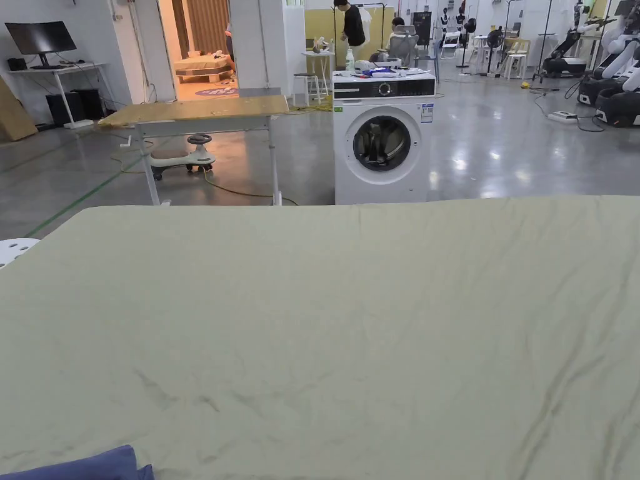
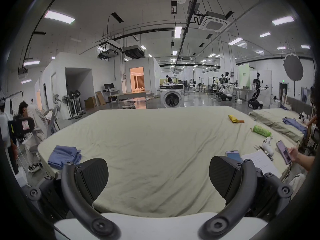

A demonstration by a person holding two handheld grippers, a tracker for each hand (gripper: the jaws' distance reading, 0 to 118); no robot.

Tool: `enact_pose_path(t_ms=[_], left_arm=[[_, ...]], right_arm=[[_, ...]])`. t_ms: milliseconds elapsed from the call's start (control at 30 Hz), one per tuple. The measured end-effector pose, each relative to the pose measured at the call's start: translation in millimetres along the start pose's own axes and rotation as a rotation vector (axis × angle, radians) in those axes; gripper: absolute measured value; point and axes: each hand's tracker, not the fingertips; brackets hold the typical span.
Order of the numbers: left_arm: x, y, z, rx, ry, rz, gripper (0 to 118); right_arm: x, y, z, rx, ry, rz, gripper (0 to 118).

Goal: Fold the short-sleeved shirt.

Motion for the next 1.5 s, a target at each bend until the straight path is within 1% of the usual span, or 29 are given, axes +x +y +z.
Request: enact_pose_path(t_ms=[67, 167, 233, 400, 633, 667, 733, 800, 867, 933, 967, 1000, 1133, 1267, 1367, 1433, 1500], left_arm=[[1, 0, 0, -0.004, 0.0, -0.009, 115], [2, -1, 1, -0.012, 0.0, -0.023, 115], [2, -2, 1, -0.014, 0.0, -0.026, 115], [1, -3, -1, -0.027, -0.003, -0.008, 115], [2, -4, -2, -0.041, -0.006, -0.021, 115], [2, -4, -2, -0.042, -0.007, -0.023, 115], [2, -4, -3, -0.046, -0.011, -0.021, 115], [2, -4, -3, -0.049, -0.015, -0.018, 115], [2, -3, -4, -0.049, -0.021, -0.016, 115], [2, -3, -5, -0.052, -0.03, -0.02, 115], [2, -3, -5, -0.053, -0.033, -0.023, 115], [3, -3, -5, -0.052, -0.034, -0.026, 115], [4, -4, -6, -0.056, -0.043, -0.023, 115], [5, -6, -7, -0.065, -0.052, -0.011, 115], [6, -6, -7, -0.066, -0.049, -0.023, 115], [7, -6, -7, -0.067, -0.047, -0.026, 115], [6, -6, -7, -0.068, -0.046, -0.022, 115]], right_arm=[[1, 1, 0, -0.001, 0.014, -0.039, 116], [2, 1, 0, -0.006, -0.011, -0.072, 116], [2, -1, 0, -0.016, -0.031, -0.074, 116], [3, -1, 2, -0.021, -0.019, -0.053, 116], [5, -1, 2, -0.046, -0.017, -0.089, 116], [5, -1, 1, -0.049, -0.027, -0.098, 116], [1, -1, 2, -0.059, -0.146, -0.126, 116], [-3, 2, 0, -0.086, -0.211, -0.127, 116], [-3, 7, -1, -0.122, -0.2, -0.139, 115], [-2, 9, 3, -0.131, -0.178, -0.209, 114], [-2, 11, 5, -0.13, -0.188, -0.25, 114], [-3, 13, 6, -0.129, -0.209, -0.273, 114], [-8, 21, 6, -0.147, -0.235, -0.217, 115], [-8, 22, 5, -0.154, -0.231, -0.244, 115], [-6, 21, 4, -0.162, -0.185, -0.262, 115], [-9, 20, 2, -0.159, -0.21, -0.257, 115], [-12, 15, -1, -0.14, -0.253, -0.211, 115]])
